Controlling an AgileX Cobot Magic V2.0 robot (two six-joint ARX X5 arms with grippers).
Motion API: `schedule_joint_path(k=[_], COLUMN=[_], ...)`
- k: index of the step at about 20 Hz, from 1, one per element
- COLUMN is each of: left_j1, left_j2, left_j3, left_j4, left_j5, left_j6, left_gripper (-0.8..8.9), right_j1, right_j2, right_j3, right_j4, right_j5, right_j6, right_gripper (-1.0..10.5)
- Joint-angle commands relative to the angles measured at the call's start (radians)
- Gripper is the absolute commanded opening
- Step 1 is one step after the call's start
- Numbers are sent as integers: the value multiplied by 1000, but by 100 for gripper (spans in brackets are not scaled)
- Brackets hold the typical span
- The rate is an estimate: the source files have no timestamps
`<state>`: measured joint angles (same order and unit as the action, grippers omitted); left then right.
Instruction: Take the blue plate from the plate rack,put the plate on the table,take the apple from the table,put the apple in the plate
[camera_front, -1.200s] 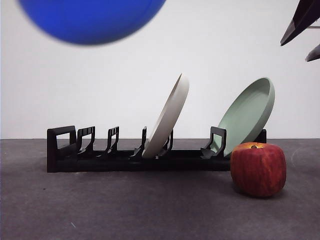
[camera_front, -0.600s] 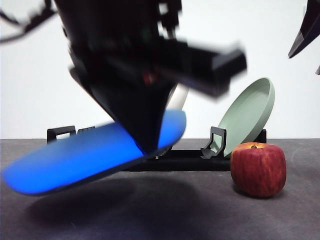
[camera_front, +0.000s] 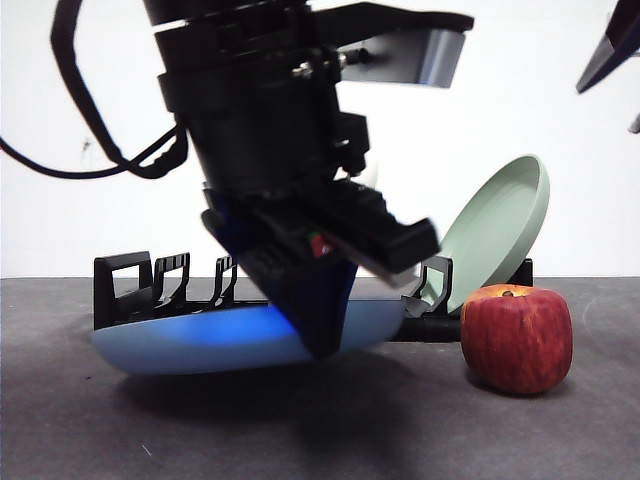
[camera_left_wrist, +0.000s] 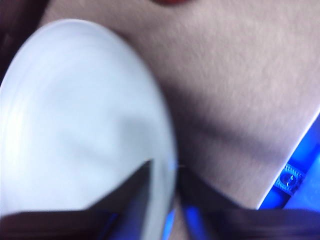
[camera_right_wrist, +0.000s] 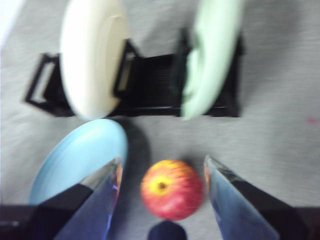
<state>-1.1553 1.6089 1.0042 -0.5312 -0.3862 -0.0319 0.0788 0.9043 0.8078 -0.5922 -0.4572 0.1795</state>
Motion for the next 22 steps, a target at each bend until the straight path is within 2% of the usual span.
schedule_joint_path(k=[1, 3, 6, 8, 11, 15, 19, 22], left_j1=[13, 12, 7, 7, 13, 65, 129, 172], left_j2=[9, -6, -67, -126, -220, -305, -368, -422], left_j3=[-3, 2, 64, 140, 301, 549, 743, 800], left_j4=[-16, -34, -93, -126, -176, -285, -368, -390], left_j5=[1, 0, 0, -1, -3, -21, -180, -273], left_j6=[6, -21, -50, -50, -43, -9, 37, 60], left_gripper=[443, 444, 444, 444, 444, 444, 440, 440], right_j1=[7, 20, 43, 72, 153, 298, 421, 462], right_j2=[-2, -2, -2, -1, 15, 103, 263, 398], right_j3=[3, 3, 3, 3, 3, 3, 5, 7], right_j4=[-3, -14, -17, -17, -18, -15, 36, 98], right_j5=[-16, -15, -8, -2, 124, 298, 418, 488], right_j6=[-16, -23, -54, -68, -96, -116, -130, -138], right_gripper=[290, 301, 497, 517, 575, 575, 574, 572])
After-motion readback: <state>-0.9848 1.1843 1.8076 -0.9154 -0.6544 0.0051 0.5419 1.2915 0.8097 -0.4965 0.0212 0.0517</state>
